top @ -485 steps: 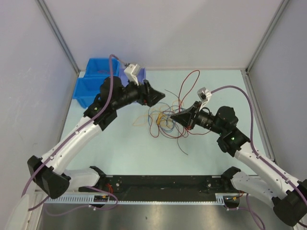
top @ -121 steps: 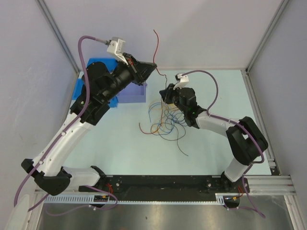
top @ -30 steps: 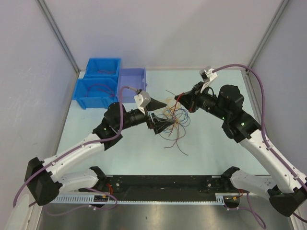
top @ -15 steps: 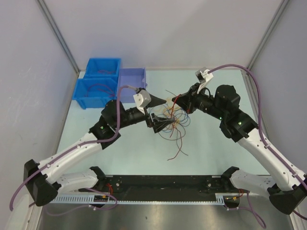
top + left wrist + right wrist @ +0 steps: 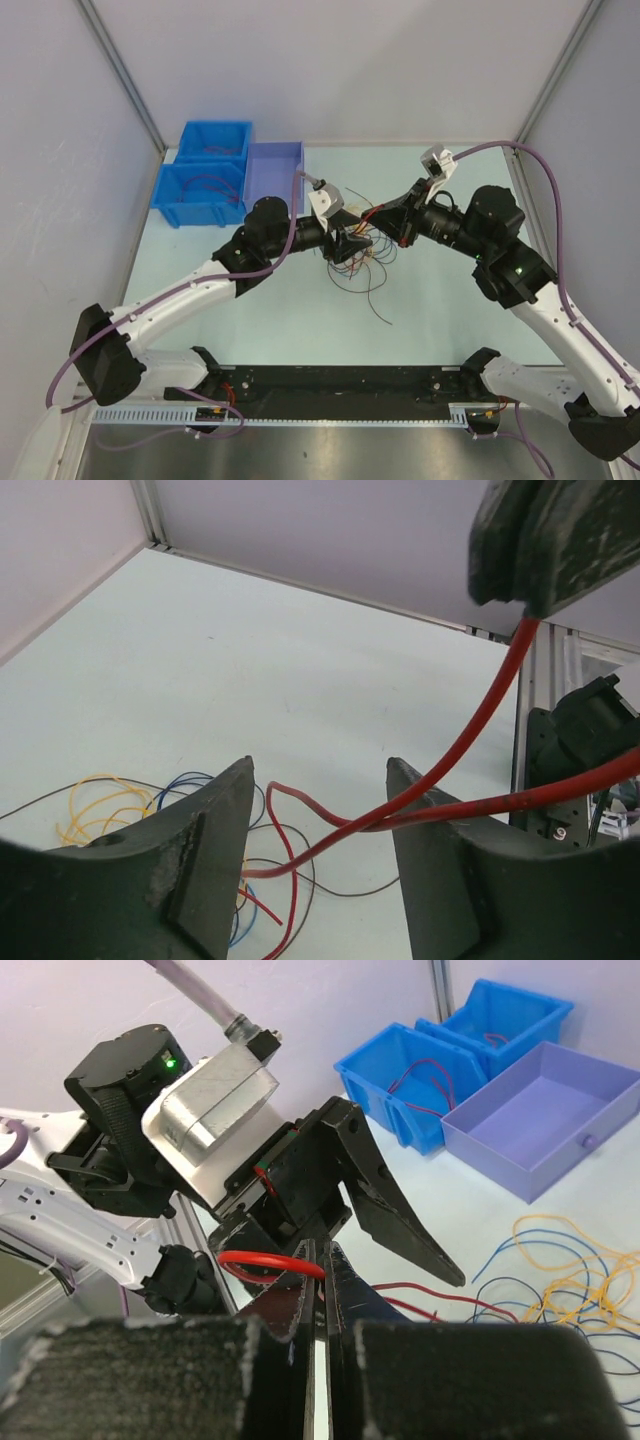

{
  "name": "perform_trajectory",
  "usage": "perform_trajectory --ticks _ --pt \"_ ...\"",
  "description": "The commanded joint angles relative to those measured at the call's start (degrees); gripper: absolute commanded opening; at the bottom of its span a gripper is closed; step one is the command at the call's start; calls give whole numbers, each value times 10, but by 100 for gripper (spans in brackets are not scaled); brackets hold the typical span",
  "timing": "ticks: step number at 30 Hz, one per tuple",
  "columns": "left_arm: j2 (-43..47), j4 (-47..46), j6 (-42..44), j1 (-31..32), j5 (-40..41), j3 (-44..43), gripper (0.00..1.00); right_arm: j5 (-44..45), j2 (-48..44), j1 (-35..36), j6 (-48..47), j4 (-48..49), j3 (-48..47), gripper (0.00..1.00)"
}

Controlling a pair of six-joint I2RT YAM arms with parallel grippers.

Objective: Untangle the cables

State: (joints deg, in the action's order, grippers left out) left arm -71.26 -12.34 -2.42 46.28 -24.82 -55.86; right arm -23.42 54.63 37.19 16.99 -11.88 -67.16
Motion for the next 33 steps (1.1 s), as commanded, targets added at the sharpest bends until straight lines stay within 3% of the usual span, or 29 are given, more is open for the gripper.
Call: perform_trajectory --ticks 1,9,16,21,27,29,33 --pt "10 -4 21 3 -11 -22 57 -8 -16 -4 -10 12 -22 0" --pt "21 -13 9 3 -6 -7 46 -17 -19 -23 -4 21 -22 0" --pt "17 -23 0 4 -1 -7 22 -8 -22 -26 -8 10 -22 0" --pt "20 -12 0 3 13 -10 1 58 -33 -38 -13 -4 -22 0" --pt "22 49 4 1 85 -54 0 279 -20 -55 11 -68 -22 0" --pt "17 74 -5 -5 84 -86 0 317 -8 -61 31 -92 -18 0" --pt "17 91 -37 -16 72 -131 0 305 24 -66 58 -90 11 0"
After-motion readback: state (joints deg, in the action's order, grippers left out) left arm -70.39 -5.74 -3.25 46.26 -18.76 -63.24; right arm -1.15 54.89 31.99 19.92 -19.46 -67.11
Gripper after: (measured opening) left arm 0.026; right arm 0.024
